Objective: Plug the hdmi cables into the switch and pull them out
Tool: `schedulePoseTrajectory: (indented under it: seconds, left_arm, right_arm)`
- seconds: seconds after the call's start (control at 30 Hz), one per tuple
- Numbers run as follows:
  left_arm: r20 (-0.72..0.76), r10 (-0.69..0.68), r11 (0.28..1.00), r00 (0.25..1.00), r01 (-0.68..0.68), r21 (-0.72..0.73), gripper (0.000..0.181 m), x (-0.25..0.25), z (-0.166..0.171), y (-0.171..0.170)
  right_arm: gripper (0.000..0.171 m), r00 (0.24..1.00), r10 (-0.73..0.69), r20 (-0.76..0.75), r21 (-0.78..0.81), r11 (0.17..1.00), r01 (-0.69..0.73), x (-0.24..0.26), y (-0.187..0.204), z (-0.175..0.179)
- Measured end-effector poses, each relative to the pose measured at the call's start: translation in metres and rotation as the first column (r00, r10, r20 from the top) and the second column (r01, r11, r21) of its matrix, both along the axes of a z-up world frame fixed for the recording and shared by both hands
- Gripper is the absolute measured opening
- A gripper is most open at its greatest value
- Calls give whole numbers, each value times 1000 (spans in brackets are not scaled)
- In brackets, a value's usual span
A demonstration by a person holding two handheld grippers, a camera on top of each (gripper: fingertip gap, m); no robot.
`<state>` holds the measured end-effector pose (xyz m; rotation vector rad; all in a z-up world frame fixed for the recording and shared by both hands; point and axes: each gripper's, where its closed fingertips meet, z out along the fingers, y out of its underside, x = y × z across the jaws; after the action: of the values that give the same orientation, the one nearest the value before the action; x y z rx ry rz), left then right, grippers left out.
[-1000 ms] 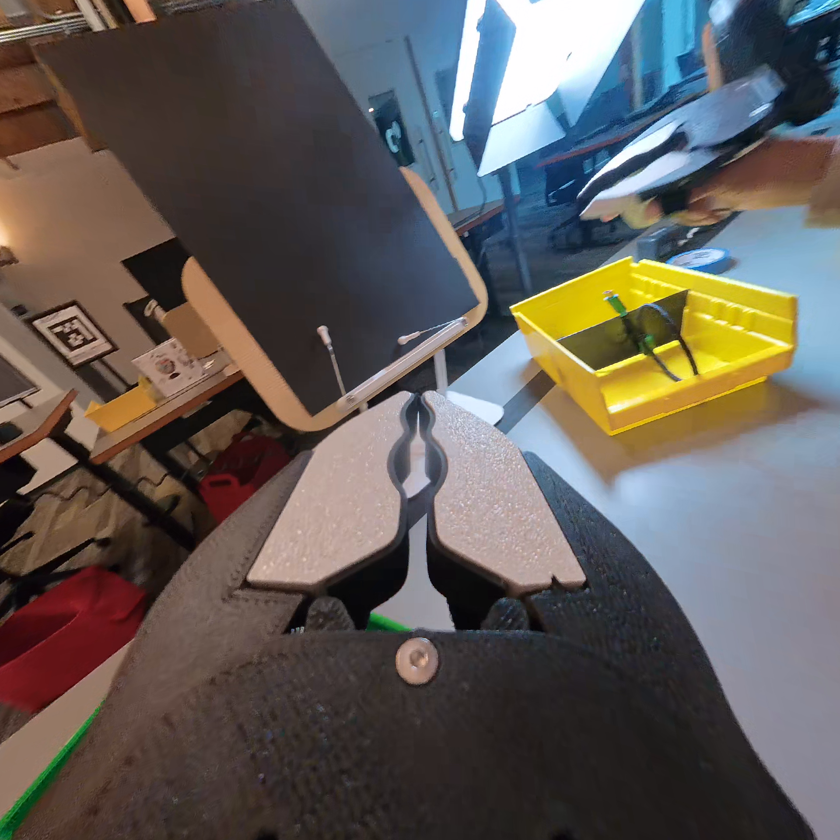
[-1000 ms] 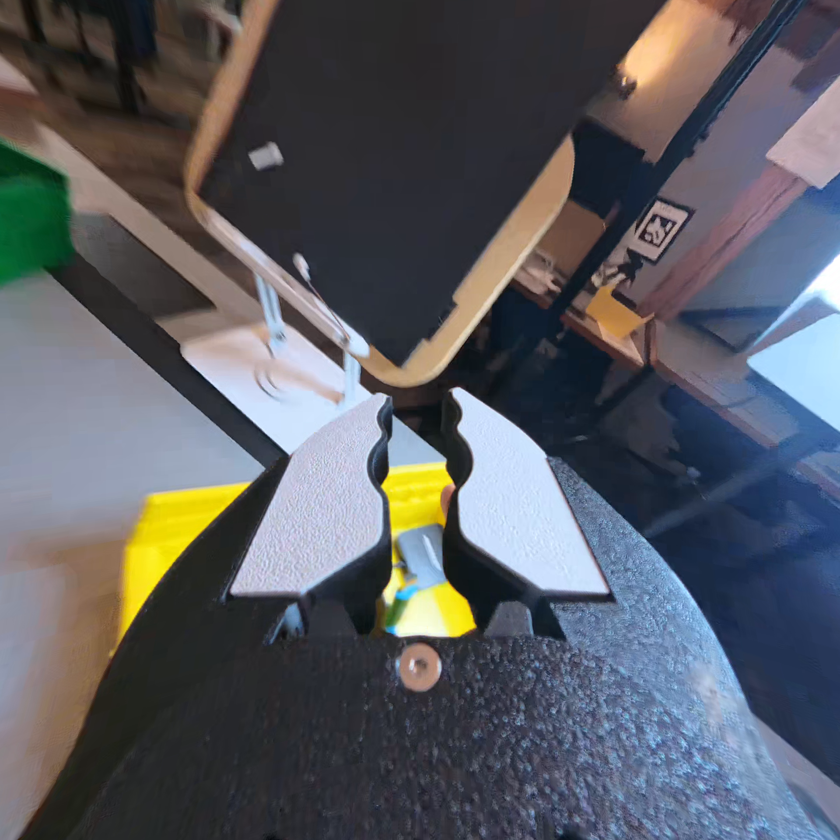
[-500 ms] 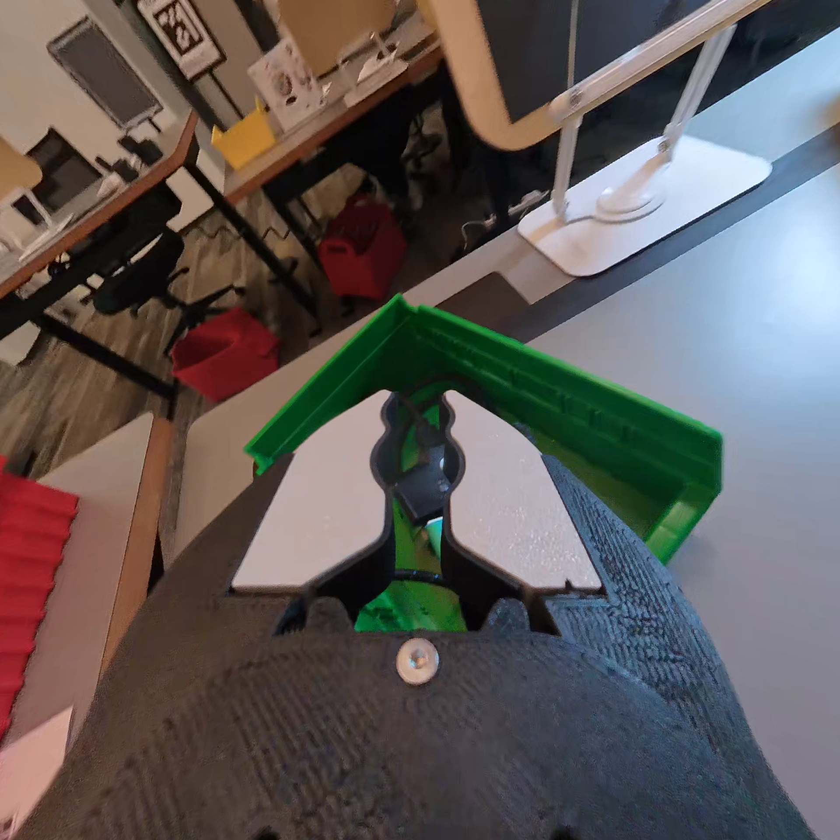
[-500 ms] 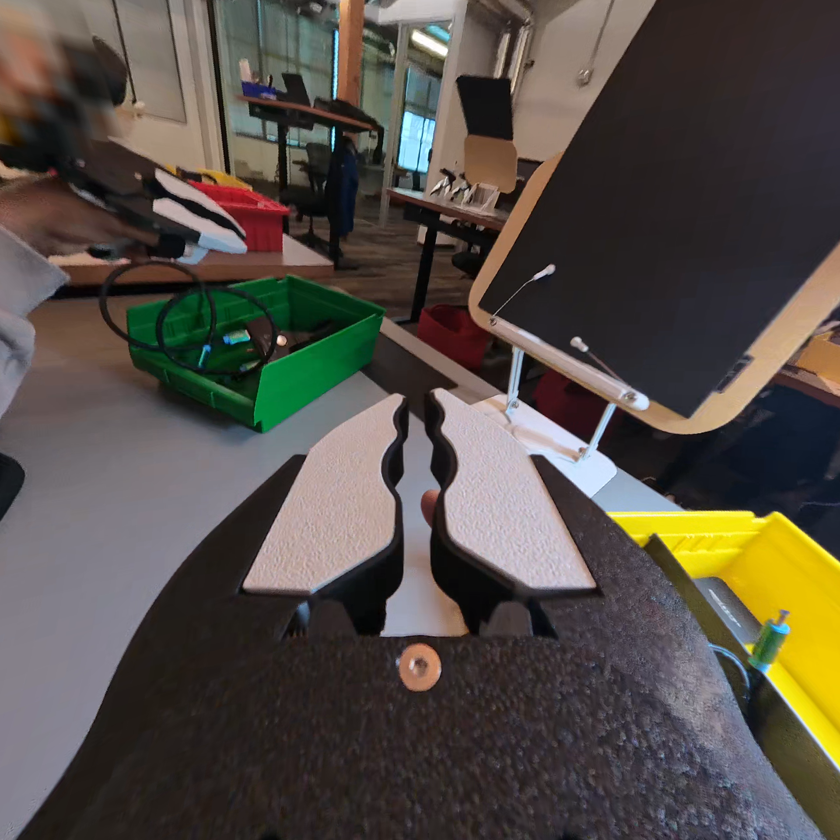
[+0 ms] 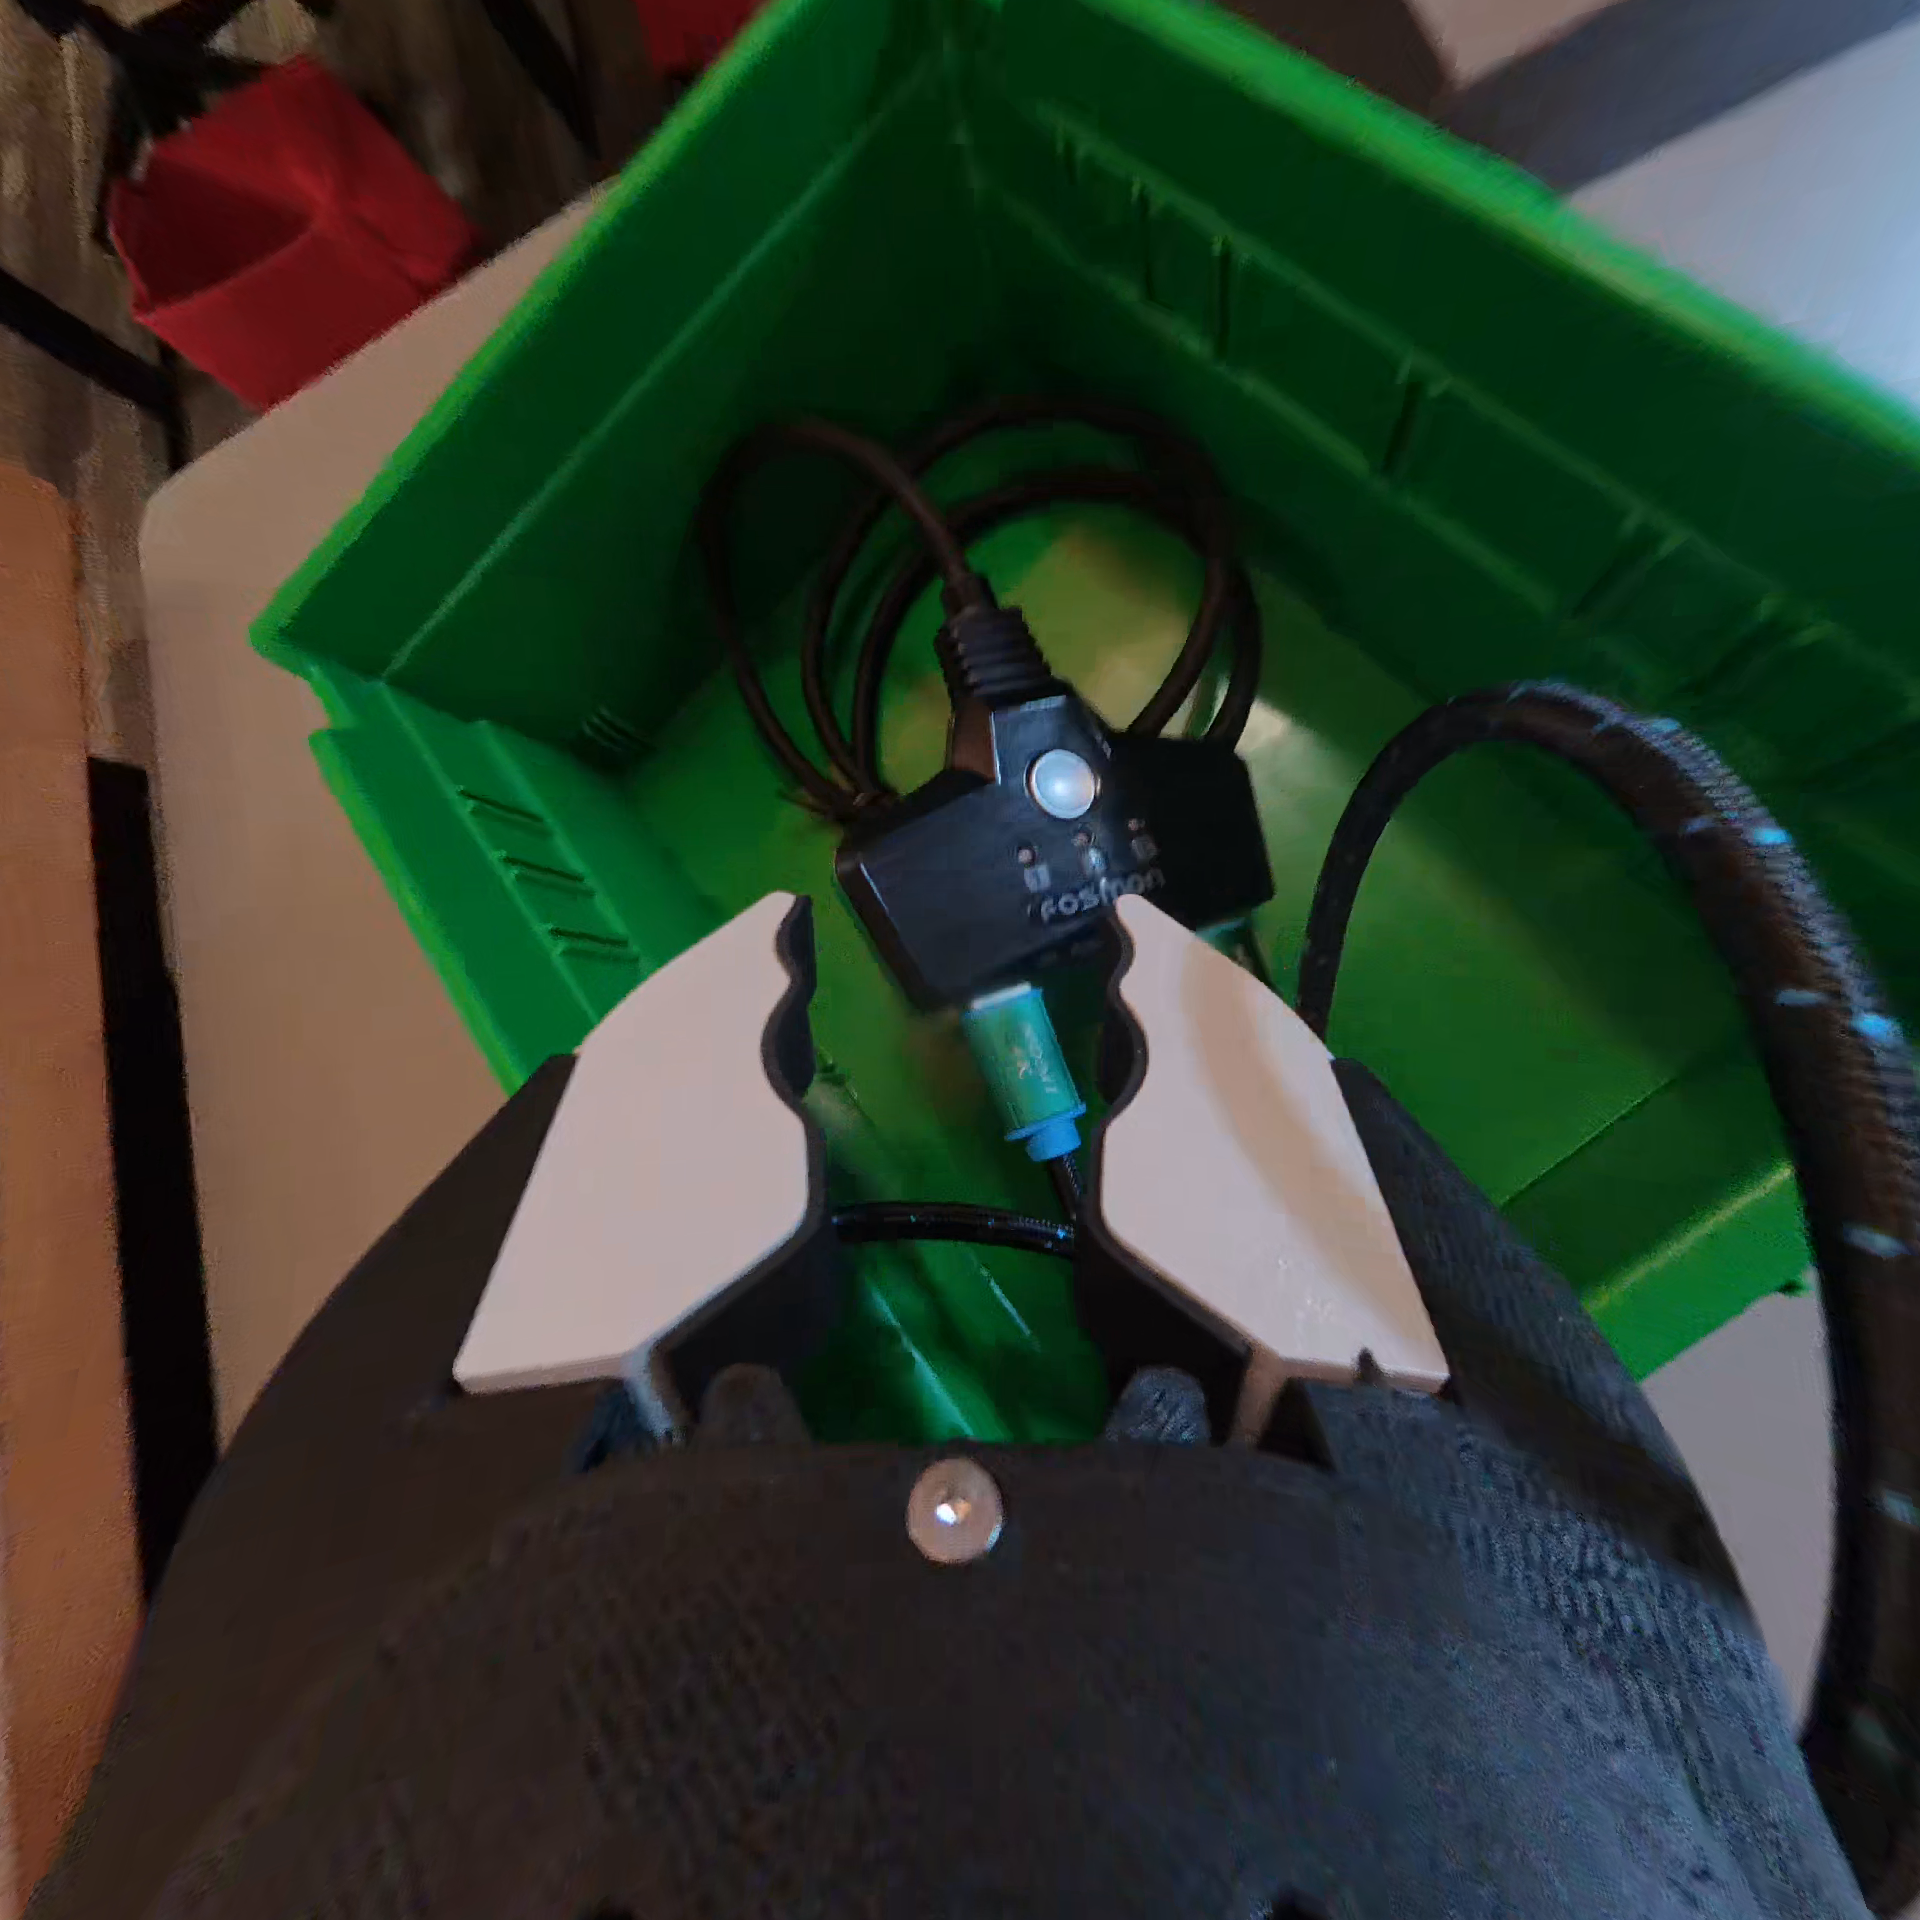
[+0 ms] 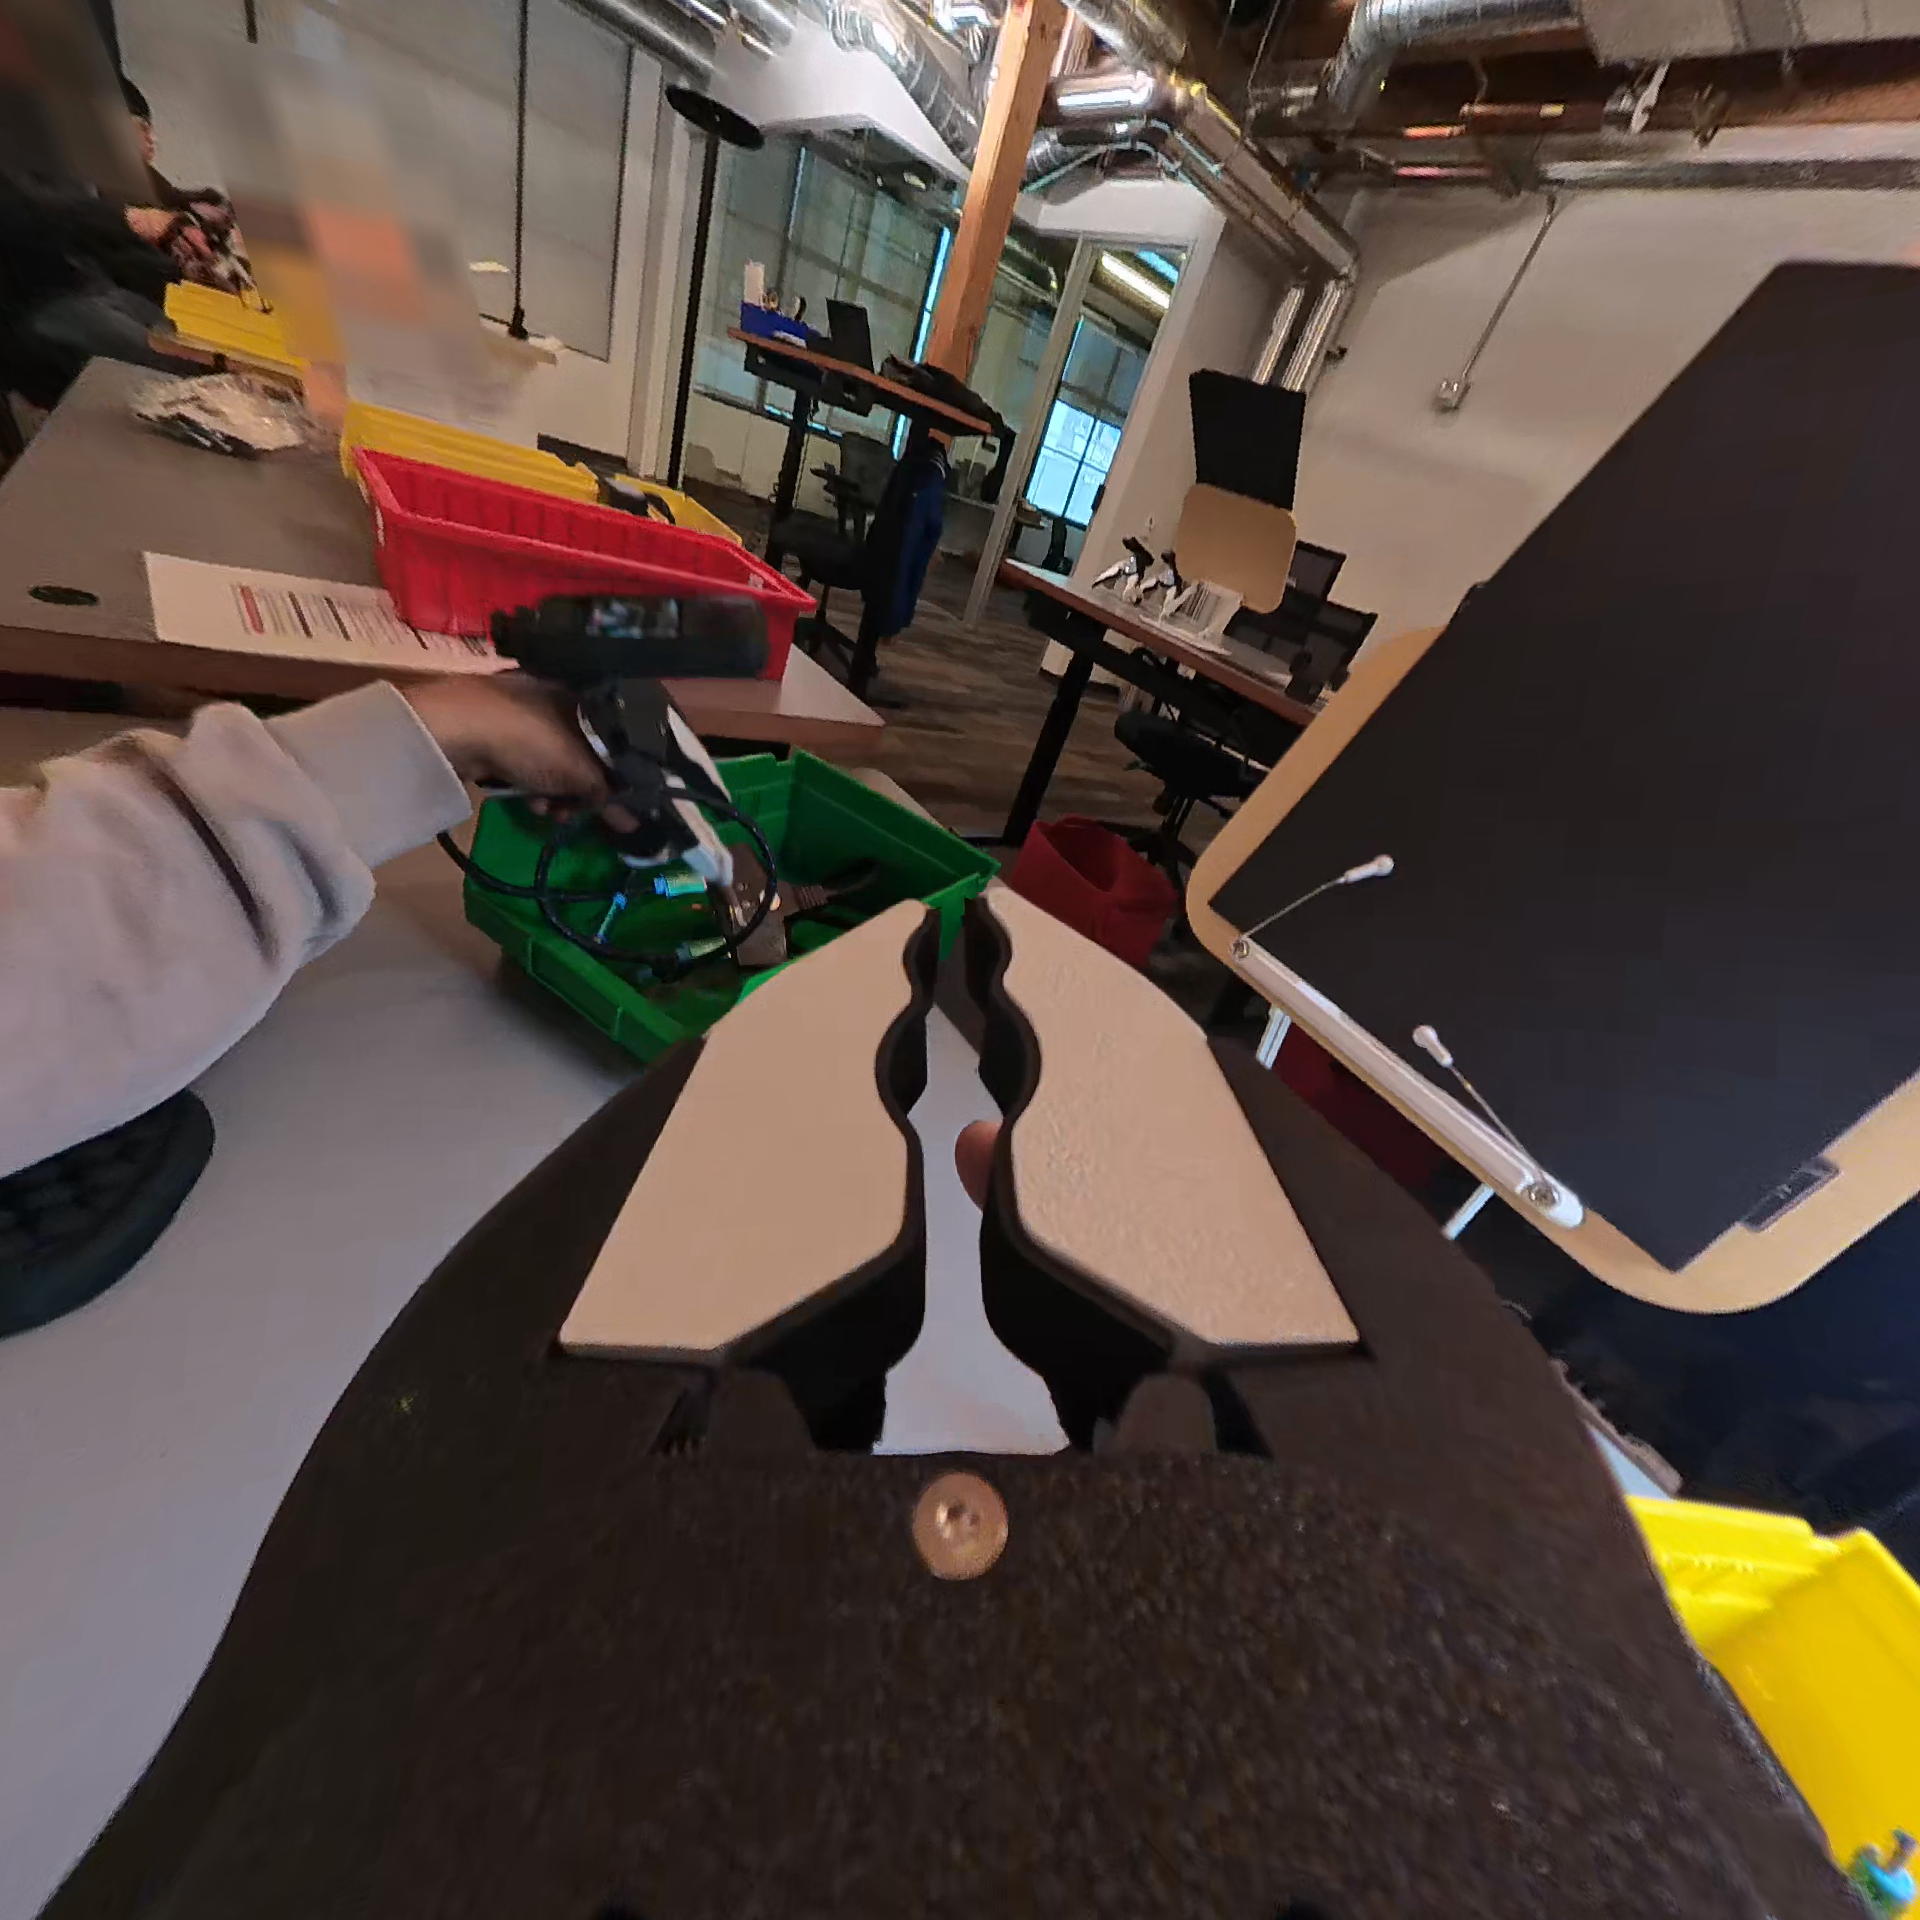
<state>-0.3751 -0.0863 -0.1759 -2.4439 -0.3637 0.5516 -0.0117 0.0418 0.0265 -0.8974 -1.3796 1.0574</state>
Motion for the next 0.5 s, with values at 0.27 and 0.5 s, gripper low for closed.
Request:
schedulePoseTrajectory:
  seconds: [0.27,0.5]
  left_arm:
    - [-117,49,943,992,-85,-323,59,-4,-33,-8]
    - [-177,30,888,984,-107,-447,60,-8,-48,-10]
  right_arm:
    - [4,998,26,-60,-21,999,-27,-9,-10,25]
    - [3,998,13,-59,-69,997,-17,1,7,25]
